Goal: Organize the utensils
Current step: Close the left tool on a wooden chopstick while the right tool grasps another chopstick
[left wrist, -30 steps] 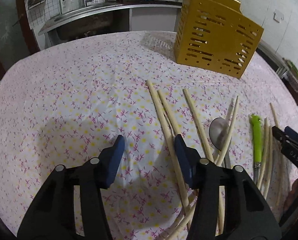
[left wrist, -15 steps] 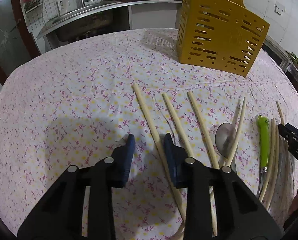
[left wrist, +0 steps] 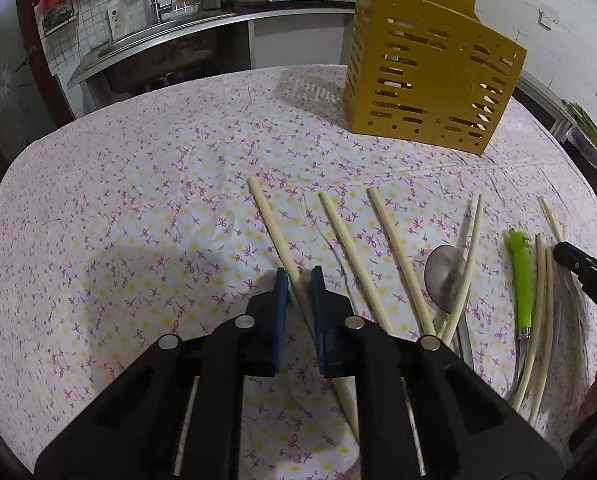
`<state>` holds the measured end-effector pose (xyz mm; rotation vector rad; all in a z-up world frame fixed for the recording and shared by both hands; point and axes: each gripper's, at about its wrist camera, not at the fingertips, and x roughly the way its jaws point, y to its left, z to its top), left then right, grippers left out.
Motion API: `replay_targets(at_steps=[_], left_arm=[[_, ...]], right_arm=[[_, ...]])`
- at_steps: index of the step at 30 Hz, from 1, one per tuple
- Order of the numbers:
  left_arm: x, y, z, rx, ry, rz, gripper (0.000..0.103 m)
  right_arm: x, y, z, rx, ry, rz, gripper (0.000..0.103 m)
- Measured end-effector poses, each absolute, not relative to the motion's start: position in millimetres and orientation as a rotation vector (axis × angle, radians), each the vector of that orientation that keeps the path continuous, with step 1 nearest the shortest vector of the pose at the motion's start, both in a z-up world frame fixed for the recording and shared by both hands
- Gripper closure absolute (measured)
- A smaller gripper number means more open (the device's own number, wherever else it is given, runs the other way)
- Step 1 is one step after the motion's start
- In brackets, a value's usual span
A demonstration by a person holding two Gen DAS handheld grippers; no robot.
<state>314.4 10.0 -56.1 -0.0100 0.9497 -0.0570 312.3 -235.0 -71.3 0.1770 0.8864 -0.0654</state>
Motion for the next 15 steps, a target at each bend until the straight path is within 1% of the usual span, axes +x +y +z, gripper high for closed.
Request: replay_targets(at_steps=[4, 5, 6, 15], left_arm=[[309, 14, -52, -0.025, 0.944, -0.070, 0.095], [308, 16, -51, -0.028, 0.943, -0.072, 0.098], [308, 18, -51, -0.031, 0.944, -0.072, 0.098], [308, 19, -46, -0.049, 0.937, -0.092, 0.098]], right_arm=[[309, -235, -71, 0.172, 0.882, -0.054, 0.095], [308, -235, -71, 0.174, 0.879, -0.051, 0.095], [307, -235, -70, 0.175, 0.876, -0.050, 0.096], [304, -235, -62, 0.189, 0.836, -0.016, 0.096]])
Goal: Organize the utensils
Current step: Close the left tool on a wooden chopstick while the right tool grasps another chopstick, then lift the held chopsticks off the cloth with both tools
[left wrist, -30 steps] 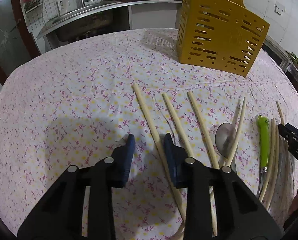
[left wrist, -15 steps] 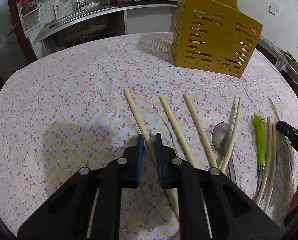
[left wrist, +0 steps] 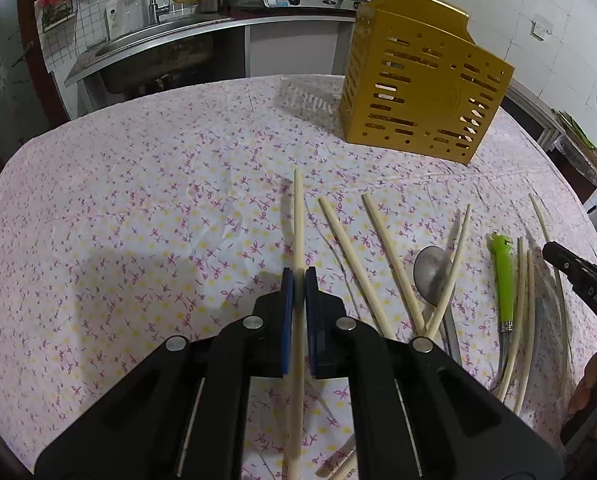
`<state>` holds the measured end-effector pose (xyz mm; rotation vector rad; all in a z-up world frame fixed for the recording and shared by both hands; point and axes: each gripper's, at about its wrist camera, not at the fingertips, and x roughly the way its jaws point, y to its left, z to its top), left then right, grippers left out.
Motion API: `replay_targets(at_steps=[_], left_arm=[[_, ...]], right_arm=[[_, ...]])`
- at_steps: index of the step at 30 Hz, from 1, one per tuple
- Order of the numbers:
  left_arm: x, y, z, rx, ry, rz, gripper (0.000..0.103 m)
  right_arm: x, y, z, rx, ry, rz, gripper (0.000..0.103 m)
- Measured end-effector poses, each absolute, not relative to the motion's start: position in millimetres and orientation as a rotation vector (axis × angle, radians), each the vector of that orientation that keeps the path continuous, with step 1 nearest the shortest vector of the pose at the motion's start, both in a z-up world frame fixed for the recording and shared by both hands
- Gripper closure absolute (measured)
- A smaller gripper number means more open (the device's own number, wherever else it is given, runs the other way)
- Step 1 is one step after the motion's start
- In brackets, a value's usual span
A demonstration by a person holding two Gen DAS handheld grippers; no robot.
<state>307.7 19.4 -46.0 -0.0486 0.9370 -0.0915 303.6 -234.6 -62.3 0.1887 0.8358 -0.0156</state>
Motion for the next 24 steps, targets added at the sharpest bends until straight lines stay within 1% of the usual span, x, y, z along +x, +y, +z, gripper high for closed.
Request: replay_targets(at_steps=[5, 12, 14, 15, 19, 24], left_arm=[[305, 22, -36, -0.084, 0.913, -0.124, 0.098], [286, 21, 7, -0.113, 0.768, -0.185, 0.098], [284, 19, 14, -0.083, 0.768, -0.172, 0.098], [286, 20, 13, -0.086, 0.787, -0.162, 0.098], [298, 29, -7, -0.123, 0.869, -0.123, 0.098], [305, 32, -28, -0.107, 0.902, -0.087, 0.098]], right_arm=[[300, -237, -54, 0.222, 0.802, 0.013, 0.096], [289, -235, -21, 0.222, 0.694, 0.035, 0.096], [294, -235, -19, 0.198, 0.734, 0.029, 0.096], [300, -236, -23, 0.196, 0.784, 0.040, 0.096], [309, -240, -44, 0.225, 0.845, 0.043, 0.096], [310, -233, -61, 0.172, 0.863, 0.016, 0.096]])
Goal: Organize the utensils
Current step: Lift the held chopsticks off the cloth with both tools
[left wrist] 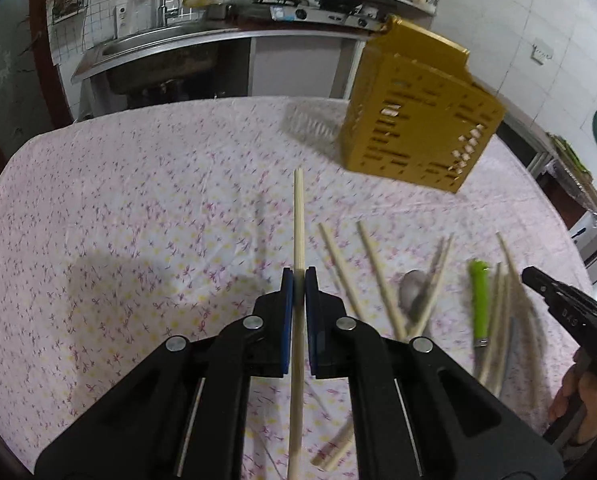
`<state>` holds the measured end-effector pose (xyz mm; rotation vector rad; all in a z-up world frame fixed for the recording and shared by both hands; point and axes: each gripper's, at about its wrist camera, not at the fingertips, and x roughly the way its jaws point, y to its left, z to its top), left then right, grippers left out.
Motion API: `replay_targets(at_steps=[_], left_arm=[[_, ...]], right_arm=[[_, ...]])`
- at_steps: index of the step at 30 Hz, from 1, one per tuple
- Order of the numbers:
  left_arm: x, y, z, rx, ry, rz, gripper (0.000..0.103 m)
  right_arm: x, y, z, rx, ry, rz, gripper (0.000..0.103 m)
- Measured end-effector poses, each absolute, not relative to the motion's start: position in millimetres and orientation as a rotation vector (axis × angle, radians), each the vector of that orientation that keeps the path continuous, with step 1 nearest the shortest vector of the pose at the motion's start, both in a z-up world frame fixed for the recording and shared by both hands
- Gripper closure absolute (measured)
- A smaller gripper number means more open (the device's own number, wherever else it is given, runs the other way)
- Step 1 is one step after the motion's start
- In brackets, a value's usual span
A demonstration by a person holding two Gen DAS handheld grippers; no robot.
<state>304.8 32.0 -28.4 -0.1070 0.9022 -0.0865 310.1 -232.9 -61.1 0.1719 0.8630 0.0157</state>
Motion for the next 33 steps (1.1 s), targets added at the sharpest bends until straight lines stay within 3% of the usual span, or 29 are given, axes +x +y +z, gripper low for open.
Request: replay_targets(at_steps=[4, 6, 8, 13, 18, 33], left_arm=[[308, 34, -40, -0.098, 0.922, -0.075, 0.098], [309, 35, -43, -0.097, 0.933, -0.074, 0.098], [310, 36, -46, -0.093, 0.941, -0.072, 0.098], [311, 35, -48, -0.095, 0.951, -0.074, 0.098], [312, 35, -52, -0.097, 0.962, -0.071, 0.098], [321, 33, -61, -0.103, 1.014, -0.086, 0.098]], right_arm=[[314, -233, -69, 0.166, 0.884, 0.009, 0.095], [315, -234, -70, 0.168, 0.890, 0.003, 0.082], [316, -233, -73, 0.160, 0.902, 0.002, 0.075], [317, -224, -75, 0.109, 0.903, -0.007, 0.074], [316, -223, -74, 0.092, 0.912, -0.011, 0.089], [326, -219, -71, 0.060, 0.953, 0.007, 0.089]])
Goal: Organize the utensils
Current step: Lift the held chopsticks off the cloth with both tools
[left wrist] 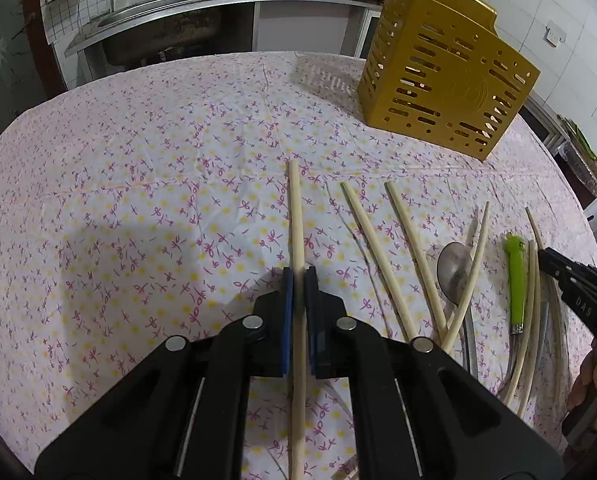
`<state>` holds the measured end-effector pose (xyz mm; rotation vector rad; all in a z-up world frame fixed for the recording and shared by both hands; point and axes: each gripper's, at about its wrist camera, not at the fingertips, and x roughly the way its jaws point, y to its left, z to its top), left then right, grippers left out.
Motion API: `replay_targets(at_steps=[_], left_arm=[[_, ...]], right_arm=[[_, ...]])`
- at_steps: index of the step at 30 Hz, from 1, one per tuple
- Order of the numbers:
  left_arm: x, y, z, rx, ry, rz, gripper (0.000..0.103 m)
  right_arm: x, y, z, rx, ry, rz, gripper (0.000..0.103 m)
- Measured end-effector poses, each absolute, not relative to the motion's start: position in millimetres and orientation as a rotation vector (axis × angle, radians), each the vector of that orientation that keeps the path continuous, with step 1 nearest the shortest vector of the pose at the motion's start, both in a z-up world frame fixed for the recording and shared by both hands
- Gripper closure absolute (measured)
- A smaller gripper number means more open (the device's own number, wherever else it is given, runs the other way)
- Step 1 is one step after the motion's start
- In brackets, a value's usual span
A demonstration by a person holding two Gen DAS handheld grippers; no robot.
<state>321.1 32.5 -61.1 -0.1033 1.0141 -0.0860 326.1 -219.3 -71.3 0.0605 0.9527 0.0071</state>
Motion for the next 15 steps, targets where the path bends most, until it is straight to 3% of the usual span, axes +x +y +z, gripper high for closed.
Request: replay_targets(at_steps=[15], left_arm=[[329, 28, -62, -0.071, 1.040, -0.103, 0.098]], right_arm=[[333, -223, -71, 0.104, 0.988, 0.017, 0.089]])
